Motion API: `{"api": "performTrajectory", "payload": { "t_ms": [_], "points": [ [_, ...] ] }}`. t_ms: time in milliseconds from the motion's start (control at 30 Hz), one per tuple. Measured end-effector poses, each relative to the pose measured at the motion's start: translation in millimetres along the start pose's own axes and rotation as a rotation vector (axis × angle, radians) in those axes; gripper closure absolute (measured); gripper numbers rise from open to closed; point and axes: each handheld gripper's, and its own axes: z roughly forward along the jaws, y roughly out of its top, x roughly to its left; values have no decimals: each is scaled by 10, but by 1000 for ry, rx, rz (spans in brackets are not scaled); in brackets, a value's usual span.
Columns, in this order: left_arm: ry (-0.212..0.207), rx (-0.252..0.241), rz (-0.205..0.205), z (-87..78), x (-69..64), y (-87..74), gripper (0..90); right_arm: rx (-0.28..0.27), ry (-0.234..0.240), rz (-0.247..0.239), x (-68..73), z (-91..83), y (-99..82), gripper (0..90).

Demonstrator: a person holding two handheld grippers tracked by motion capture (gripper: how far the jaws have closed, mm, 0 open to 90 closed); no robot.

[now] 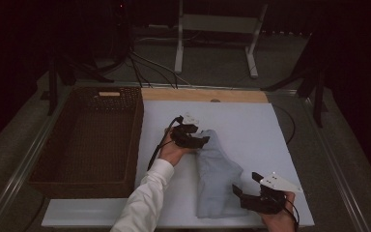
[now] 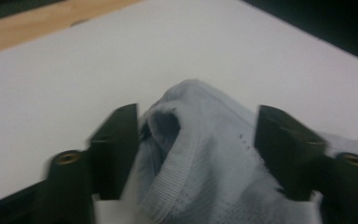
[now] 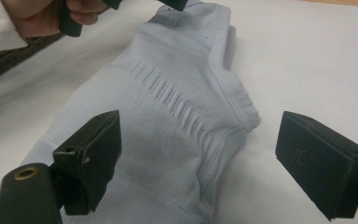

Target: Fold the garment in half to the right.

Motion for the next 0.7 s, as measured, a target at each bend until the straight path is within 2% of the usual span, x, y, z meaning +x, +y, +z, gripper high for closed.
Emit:
{"api": "performTrajectory", "payload": {
  "t_ms": [67, 133, 233, 267, 300, 400, 500, 533, 667, 700],
  "points": [
    [-1, 20, -2, 20, 13, 9, 483, 1, 0, -1, 0, 0, 0, 140],
    [-9, 32, -1, 26, 16, 25, 627, 1, -1, 0, -3, -1, -1, 140],
    [-14, 25, 13, 10, 3, 66, 830, 2, -1, 1, -9, -2, -2, 141],
    [-14, 20, 14, 0, -1, 85, 875, 1, -1, 1, -9, -2, -2, 140],
    [-12, 17, 17, -10, -6, 106, 883, 1, -1, 1, -8, -1, -2, 141],
    [-14, 27, 35, -14, -20, 136, 883, 3, -1, -1, -3, -1, -2, 141],
    [-8, 20, 18, -18, -4, 125, 807, 0, -2, 0, -4, -6, -2, 141],
    [-7, 13, 7, -28, 12, 121, 807, 0, -2, 1, -6, -8, -1, 141],
    [-13, 8, -6, -50, 23, 118, 574, 0, -1, 0, -9, -8, -2, 142],
    [-16, 10, -10, -50, 25, 112, 548, 1, -2, 1, -8, -7, -1, 141]
  ]
}}
